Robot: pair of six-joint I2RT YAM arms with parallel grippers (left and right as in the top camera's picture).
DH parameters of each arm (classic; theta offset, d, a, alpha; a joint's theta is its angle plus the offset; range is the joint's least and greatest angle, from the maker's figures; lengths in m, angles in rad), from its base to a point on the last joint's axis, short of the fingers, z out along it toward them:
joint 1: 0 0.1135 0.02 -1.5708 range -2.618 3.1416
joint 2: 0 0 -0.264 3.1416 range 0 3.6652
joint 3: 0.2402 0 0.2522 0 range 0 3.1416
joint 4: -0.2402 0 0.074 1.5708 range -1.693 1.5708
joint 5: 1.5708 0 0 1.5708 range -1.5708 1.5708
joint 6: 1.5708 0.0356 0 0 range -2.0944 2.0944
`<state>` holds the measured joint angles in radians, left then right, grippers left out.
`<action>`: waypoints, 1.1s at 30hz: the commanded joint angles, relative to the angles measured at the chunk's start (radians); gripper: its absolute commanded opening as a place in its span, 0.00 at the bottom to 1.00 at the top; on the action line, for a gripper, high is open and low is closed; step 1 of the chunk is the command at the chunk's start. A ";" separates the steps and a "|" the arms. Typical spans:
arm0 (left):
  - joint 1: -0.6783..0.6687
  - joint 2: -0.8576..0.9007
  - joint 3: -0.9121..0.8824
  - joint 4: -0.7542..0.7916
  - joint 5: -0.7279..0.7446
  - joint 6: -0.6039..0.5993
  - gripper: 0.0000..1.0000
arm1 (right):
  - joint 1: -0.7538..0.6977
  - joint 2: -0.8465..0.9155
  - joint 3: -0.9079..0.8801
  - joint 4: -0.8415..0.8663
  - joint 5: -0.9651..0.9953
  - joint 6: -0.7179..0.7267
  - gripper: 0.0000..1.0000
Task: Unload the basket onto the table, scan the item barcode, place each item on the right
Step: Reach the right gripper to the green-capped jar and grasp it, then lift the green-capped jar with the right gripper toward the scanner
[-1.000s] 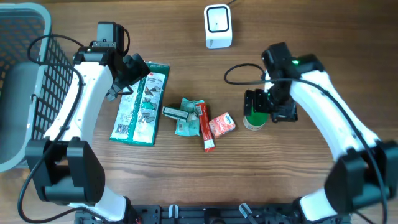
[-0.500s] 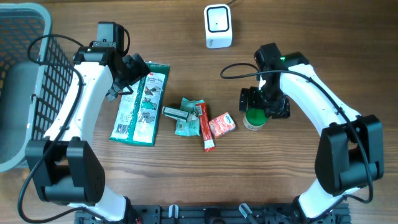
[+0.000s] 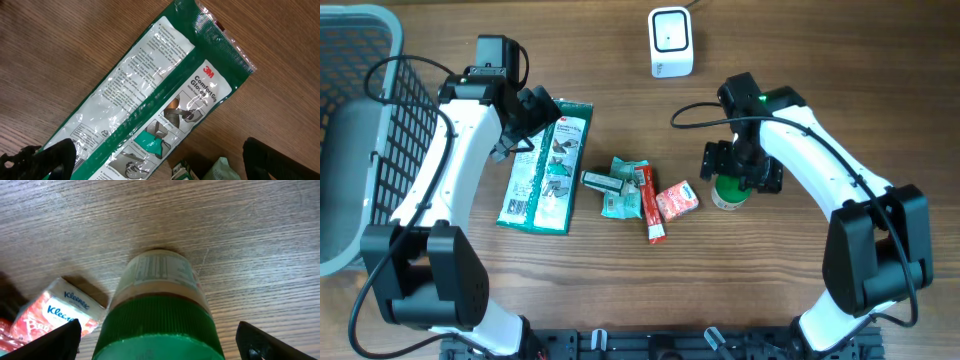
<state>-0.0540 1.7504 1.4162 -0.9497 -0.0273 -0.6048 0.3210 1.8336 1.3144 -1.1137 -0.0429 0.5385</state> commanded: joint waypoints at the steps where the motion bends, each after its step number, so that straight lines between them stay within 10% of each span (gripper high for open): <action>1: 0.000 0.000 -0.005 0.000 0.001 -0.010 1.00 | 0.003 -0.001 -0.032 0.011 0.021 0.031 0.97; 21: 0.000 0.000 -0.005 0.000 0.001 -0.010 1.00 | -0.018 -0.001 0.024 0.146 0.028 0.041 0.64; 27: 0.000 0.000 -0.005 0.000 0.001 -0.010 1.00 | -0.018 0.010 0.012 0.156 0.033 0.037 0.93; 33: 0.000 0.000 -0.005 0.000 0.001 -0.010 1.00 | -0.018 0.024 0.012 0.160 0.069 0.041 0.94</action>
<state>-0.0540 1.7504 1.4162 -0.9493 -0.0273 -0.6048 0.3038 1.8339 1.3136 -0.9592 -0.0059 0.5755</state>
